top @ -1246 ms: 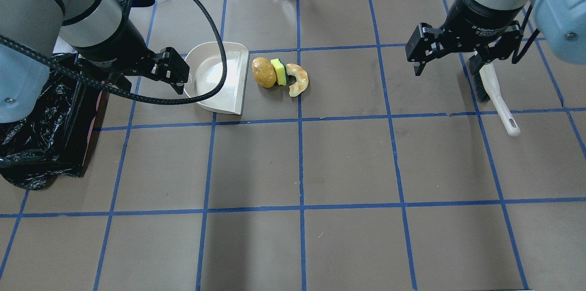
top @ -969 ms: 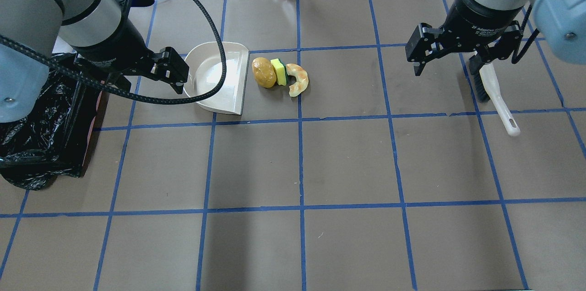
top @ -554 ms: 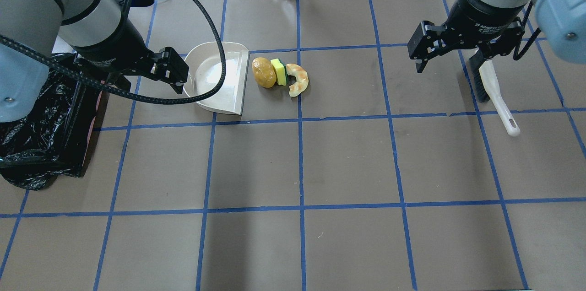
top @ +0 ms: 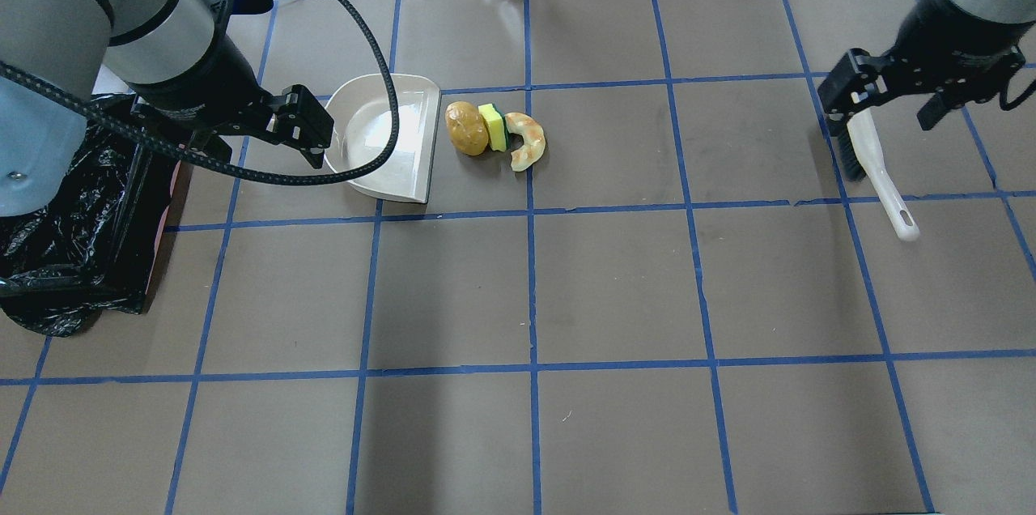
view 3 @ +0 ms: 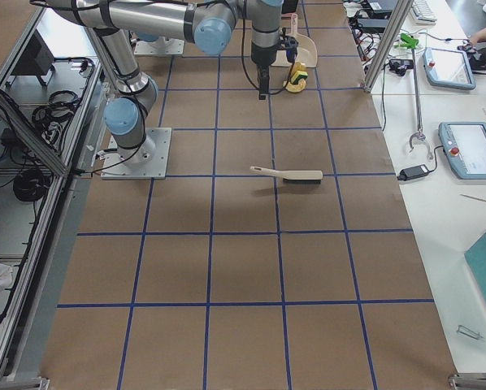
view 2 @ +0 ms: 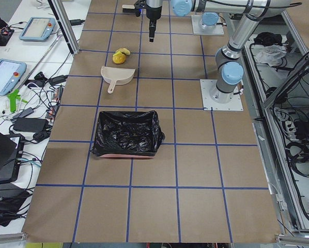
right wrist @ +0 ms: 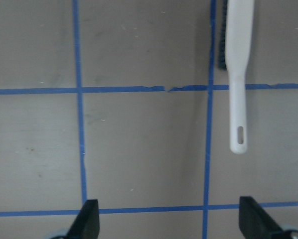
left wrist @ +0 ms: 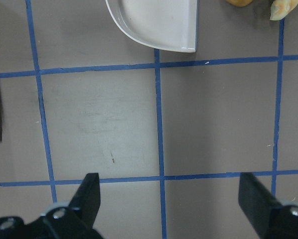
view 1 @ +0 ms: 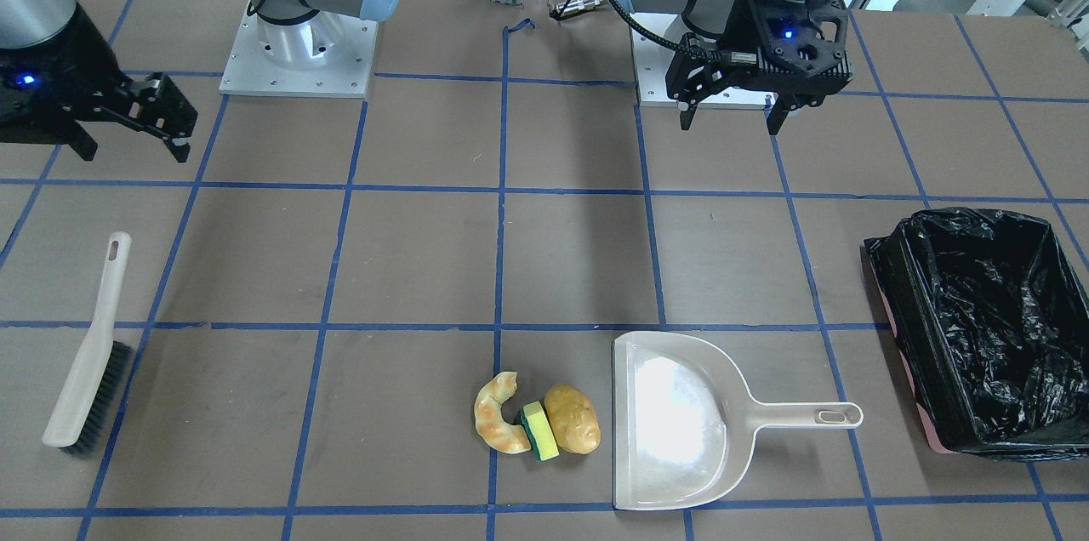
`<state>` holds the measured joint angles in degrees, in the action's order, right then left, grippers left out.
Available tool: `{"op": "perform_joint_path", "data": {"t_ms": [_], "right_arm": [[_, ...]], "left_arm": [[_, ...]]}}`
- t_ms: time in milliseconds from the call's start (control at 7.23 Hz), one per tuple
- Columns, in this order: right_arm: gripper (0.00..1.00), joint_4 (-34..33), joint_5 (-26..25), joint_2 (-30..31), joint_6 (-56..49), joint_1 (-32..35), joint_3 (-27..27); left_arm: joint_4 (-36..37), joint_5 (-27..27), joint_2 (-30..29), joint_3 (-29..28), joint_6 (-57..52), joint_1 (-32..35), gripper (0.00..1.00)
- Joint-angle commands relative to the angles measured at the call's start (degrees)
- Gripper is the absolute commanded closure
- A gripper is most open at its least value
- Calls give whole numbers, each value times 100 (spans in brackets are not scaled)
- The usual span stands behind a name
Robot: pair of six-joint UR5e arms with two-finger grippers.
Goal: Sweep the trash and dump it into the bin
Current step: 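Grasp the white brush handle with the right gripper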
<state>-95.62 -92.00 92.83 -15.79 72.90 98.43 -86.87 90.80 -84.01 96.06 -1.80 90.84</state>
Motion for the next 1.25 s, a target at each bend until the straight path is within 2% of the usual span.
{"op": "perform_joint_path", "data": {"t_ms": [0, 138, 415, 554, 830, 969, 1107], "right_arm": [[3, -1301, -326, -507, -143, -592, 780], [2, -1771, -266, -1121, -117, -758, 836], [3, -2317, -318, -1765, -117, -935, 889], [2, -2364, -231, -2003, -152, -1206, 889], [2, -2365, -265, -2120, -178, -1235, 915], [6, -2382, -265, -2085, -204, -1209, 941], [17, -2373, -248, -2120, -292, -1208, 942]], "left_arm": [[3, -19, -89, 0, 48, -5, 0], [-14, 7, -107, 0, -12, -5, 0], [-50, -27, -133, 18, -22, -5, 0], [-41, -19, -133, 9, -31, -14, 0], [-32, -19, -133, 9, -39, -14, 0], [-41, -10, -133, 9, -31, -14, 0], [-41, -10, -133, 9, -39, -14, 0]]}}
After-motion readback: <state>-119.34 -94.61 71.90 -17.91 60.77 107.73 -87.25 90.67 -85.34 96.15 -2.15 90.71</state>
